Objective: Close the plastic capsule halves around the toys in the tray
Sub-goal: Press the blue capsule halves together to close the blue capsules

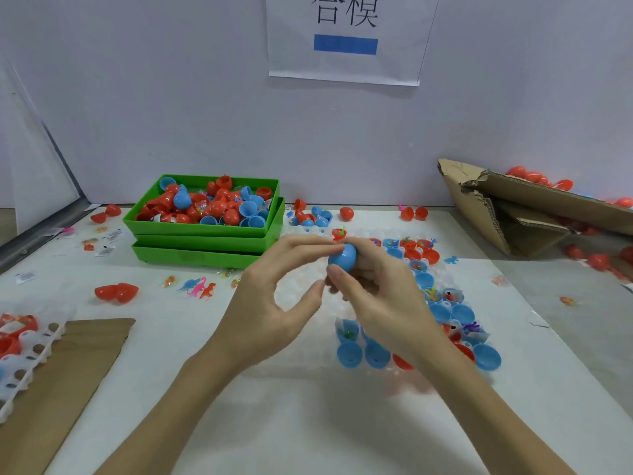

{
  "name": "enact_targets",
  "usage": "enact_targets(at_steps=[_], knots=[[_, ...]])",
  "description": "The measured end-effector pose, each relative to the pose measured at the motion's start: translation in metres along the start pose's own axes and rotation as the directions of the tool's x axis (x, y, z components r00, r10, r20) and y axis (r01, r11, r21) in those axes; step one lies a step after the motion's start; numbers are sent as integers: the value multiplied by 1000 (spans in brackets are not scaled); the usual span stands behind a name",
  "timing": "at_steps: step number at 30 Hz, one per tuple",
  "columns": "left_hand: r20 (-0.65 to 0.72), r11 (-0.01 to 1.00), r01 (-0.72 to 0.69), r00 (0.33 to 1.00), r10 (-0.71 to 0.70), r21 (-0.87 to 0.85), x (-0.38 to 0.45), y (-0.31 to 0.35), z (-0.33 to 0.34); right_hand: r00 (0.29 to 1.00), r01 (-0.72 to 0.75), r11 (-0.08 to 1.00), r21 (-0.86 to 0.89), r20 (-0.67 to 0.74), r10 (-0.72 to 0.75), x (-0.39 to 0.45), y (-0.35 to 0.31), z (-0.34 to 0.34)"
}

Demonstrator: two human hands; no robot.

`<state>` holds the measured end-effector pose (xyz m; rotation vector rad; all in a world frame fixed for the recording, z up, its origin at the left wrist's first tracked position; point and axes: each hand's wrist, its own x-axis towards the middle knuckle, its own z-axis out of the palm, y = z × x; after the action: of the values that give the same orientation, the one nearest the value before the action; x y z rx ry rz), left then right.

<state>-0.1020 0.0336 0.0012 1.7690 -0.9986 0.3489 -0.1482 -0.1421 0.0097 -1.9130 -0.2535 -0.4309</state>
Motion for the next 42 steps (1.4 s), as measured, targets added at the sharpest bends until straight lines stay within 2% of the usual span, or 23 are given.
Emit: enact_targets(at_steps=[2,5,9,12,14,20,32,38,40,42], knots=[[28,997,65,998,-64,-50,1,1,-4,989,-70,980,189,144,43,2,-4,-8],[120,991,108,988,-99,-76,3,1,-6,947,-133,948,289,318,36,1,-8,-14],[186,975,144,976,-112,-169,0,2,-4,921,-150,897,415,389,-26,-1,-9,-16],[152,960,163,980,-130,-229,-2,2,-4,911,-157,866,475,409,-59,1,-9,-16],[132,950,163,983,-132,-265,-2,2,-5,902,-197,805,559,425,-74,1,-9,-14],[93,940,126,991,-101,-319,-2,8,0,934,-116,820,561,343,-103,0,-8,-10],[-8,960,100,994,-106,-262,-9,7,7,954,-82,818,570,281,-100,-1,-9,-6],[38,943,120,993,-113,-312,-4,7,10,953,-97,794,600,285,-100,2,-6,-6],[93,919,166,985,-142,-358,-2,6,10,972,-69,839,539,227,-65,2,-5,-3],[156,888,239,969,-191,-392,0,4,10,994,38,943,331,81,-68,2,-1,2]])
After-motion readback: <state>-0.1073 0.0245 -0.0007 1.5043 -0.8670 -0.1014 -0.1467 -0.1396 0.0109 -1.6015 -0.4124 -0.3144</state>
